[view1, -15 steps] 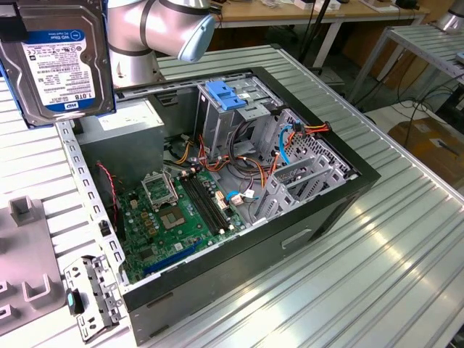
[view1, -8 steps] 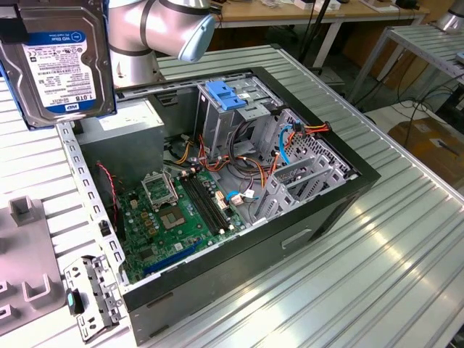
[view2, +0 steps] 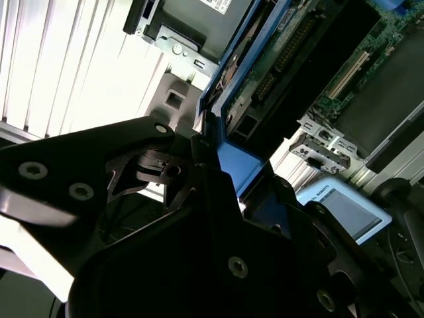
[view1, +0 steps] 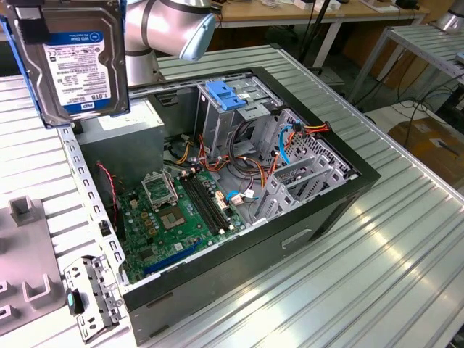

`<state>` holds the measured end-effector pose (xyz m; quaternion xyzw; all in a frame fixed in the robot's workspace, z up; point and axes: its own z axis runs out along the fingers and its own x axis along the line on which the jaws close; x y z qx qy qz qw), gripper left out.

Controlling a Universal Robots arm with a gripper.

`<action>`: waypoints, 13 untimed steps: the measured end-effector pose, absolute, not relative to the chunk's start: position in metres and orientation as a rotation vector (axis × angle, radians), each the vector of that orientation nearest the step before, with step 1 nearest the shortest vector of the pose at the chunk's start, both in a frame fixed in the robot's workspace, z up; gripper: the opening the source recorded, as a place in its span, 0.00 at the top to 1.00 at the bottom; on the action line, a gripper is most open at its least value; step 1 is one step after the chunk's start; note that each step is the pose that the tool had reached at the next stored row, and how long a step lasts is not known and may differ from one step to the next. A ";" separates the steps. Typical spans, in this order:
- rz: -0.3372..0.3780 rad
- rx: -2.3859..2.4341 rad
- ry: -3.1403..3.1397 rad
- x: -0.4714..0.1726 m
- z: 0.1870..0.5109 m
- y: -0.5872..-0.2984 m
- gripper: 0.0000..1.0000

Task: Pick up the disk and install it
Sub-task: 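Pick up the disk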

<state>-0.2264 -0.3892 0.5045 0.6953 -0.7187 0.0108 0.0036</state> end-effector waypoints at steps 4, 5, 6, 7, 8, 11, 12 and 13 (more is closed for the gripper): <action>0.033 2.179 -2.252 -0.213 0.504 -0.389 0.63; 0.033 2.179 -2.252 -0.210 0.504 -0.389 0.63; 0.033 2.179 -2.252 -0.207 0.504 -0.389 0.63; 0.033 2.179 -2.252 -0.204 0.504 -0.389 0.63; 0.033 2.179 -2.252 -0.199 0.504 -0.389 0.63; 0.031 2.178 -2.252 -0.181 0.505 -0.389 0.63; 0.031 2.178 -2.251 -0.179 0.505 -0.390 0.63; 0.031 2.178 -2.251 -0.177 0.504 -0.390 0.63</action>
